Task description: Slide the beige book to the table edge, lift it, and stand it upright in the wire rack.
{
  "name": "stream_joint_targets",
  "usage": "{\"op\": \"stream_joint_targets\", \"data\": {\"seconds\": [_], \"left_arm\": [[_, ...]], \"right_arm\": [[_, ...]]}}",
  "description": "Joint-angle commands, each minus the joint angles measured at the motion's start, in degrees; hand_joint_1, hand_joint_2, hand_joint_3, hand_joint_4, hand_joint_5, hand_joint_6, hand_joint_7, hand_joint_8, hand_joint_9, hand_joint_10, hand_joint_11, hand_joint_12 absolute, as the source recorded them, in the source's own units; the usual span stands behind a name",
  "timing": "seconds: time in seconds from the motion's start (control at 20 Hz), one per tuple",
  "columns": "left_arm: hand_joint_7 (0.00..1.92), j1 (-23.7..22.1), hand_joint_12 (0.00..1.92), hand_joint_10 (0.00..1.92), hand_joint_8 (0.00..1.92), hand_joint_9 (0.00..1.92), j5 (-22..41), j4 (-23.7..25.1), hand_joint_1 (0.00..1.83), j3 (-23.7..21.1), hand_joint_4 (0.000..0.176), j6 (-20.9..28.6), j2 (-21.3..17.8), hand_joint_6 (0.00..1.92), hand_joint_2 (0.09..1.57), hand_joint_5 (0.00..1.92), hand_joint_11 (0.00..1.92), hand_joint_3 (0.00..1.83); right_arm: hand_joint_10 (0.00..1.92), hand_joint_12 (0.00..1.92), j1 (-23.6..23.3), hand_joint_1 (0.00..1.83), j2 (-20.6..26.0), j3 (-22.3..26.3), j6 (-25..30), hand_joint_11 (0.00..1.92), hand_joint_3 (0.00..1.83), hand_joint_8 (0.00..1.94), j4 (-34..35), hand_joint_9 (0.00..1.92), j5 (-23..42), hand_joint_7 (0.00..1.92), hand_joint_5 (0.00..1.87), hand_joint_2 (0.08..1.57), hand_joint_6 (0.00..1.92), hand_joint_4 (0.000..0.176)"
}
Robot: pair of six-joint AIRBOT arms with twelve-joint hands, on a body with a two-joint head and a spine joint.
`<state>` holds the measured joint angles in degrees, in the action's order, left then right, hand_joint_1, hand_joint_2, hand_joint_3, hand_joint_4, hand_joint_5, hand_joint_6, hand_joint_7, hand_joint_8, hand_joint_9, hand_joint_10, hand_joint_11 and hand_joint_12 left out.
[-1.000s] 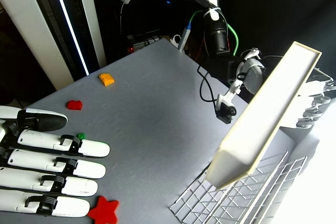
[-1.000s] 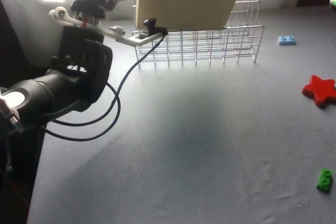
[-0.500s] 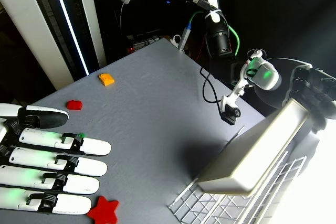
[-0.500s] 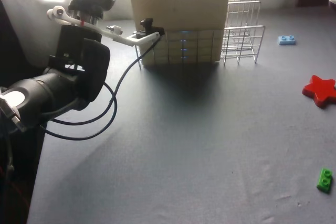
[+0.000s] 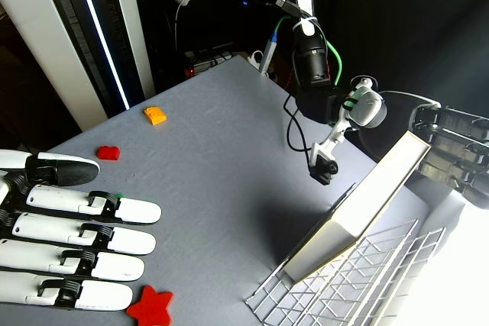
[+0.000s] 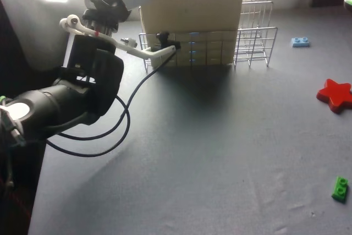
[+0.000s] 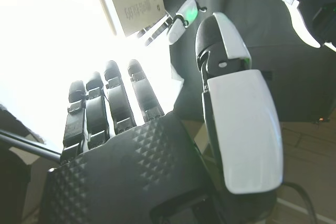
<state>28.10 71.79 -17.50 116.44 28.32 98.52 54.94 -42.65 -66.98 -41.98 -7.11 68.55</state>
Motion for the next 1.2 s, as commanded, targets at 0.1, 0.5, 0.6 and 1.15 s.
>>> {"op": "stream_joint_targets", "data": {"seconds": [0.1, 0.5, 0.6, 1.15], "left_arm": [[0.03, 0.1, 0.33, 0.0, 0.0, 0.09, 2.0, 3.6, 0.85, -4.1, 0.096, -2.4, -4.5, 0.0, 0.94, 0.08, 0.0, 0.0], [0.08, 1.1, 0.33, 0.0, 0.0, 0.09, -8.3, 9.8, 0.67, -18.0, 0.095, -10.2, -18.7, 0.0, 0.97, 0.1, 0.0, 0.0], [0.1, 1.8, 0.28, 0.01, 0.01, 0.11, -11.4, 10.9, 0.65, -20.6, 0.096, -11.5, -21.7, 0.01, 0.98, 0.11, 0.0, 0.0], [0.77, 9.0, 1.3, 0.19, 0.05, 0.61, -26.5, 11.6, 0.27, -33.1, 0.0, -18.6, -36.5, 0.04, 1.24, 0.7, 0.0, 0.0]], "right_arm": [[0.0, 0.32, -0.5, 0.13, 0.2, -0.1, 0.4, 0.0, 0.0, 0.0, 2.7, 0.1, 6.8, 0.13, 0.05, 1.15, 0.0, 0.0], [0.0, 0.26, -0.3, 0.06, 0.2, -0.1, 0.4, 0.0, 0.0, 0.0, 2.7, 0.06, 7.2, 0.11, 0.02, 1.12, 0.0, 0.0], [0.01, 0.35, -0.2, 0.06, 0.2, -0.1, 0.4, 0.0, 0.0, 0.0, 2.7, 0.1, 7.5, 0.12, 0.04, 1.12, 0.01, 0.0], [0.05, 0.91, 0.5, 0.01, 0.2, -0.1, 0.4, 0.0, 0.0, 0.03, 2.3, 0.54, 8.9, 0.67, 0.59, 1.18, 0.04, 0.0]]}}
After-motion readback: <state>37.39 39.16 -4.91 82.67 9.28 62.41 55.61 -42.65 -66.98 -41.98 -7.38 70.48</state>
